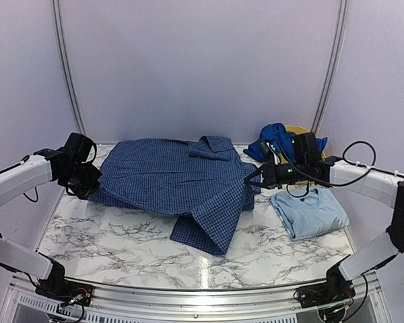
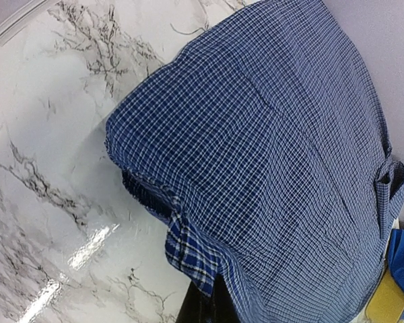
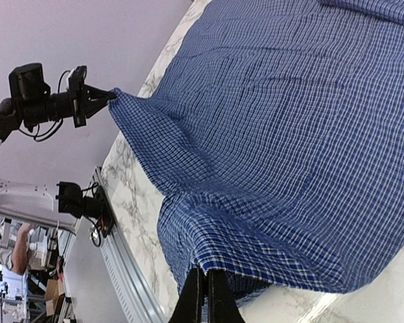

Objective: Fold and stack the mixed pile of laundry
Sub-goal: Fold the flattened shirt at the center of the board.

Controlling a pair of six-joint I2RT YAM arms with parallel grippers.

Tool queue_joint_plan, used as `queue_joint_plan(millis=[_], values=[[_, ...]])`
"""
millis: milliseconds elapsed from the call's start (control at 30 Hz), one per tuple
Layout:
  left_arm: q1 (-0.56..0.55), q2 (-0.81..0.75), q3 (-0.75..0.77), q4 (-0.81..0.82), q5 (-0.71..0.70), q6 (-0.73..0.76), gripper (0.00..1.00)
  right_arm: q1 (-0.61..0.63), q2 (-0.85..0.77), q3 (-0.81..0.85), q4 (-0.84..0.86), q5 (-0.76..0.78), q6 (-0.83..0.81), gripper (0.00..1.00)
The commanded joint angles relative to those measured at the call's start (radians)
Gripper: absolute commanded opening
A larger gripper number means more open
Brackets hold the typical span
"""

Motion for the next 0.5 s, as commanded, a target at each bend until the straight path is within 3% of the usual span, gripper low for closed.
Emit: queue_joint_plan(millis=[0, 467], values=[[0.069, 0.076, 0.074, 0.016, 0.005, 0.098, 0.0, -0.03, 0.112, 0.146, 0.057, 0.002, 0.013, 0.0], [0.151, 0.438, 0.273, 0.132, 0.092, 0.178, 0.0, -0.055, 0.543, 0.565, -0.035, 0.114, 0.004, 0.0]])
